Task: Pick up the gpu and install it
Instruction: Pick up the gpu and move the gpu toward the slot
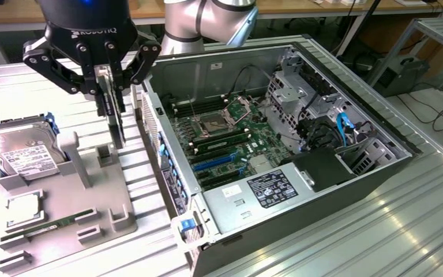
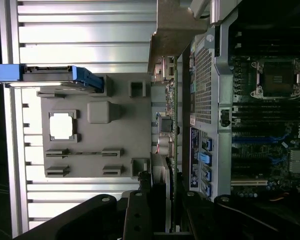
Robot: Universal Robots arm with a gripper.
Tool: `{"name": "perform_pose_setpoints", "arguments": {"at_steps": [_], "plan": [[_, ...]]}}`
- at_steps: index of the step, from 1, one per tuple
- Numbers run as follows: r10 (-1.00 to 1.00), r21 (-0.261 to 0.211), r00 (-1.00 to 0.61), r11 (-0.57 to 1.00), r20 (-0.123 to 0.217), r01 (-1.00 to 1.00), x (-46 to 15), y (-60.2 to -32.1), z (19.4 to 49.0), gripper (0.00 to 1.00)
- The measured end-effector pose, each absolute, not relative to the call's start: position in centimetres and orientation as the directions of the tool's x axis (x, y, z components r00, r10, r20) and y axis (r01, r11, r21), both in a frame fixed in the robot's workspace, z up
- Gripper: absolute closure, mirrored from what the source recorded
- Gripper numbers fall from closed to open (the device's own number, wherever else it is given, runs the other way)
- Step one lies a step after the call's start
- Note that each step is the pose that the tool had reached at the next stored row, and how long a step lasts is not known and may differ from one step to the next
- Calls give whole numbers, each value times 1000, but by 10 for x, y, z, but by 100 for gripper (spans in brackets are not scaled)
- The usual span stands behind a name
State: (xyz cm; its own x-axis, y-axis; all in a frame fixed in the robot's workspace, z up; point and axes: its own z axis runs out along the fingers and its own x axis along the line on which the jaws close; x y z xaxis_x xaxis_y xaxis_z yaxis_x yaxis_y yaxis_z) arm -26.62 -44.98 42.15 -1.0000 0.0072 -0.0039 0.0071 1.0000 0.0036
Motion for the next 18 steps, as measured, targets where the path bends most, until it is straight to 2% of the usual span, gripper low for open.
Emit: {"name": "perform_pose_setpoints", "arguments": {"at_steps": [18], "plan": [[-17, 4, -1000, 1000, -4, -17, -234, -450, 421, 72]]}}
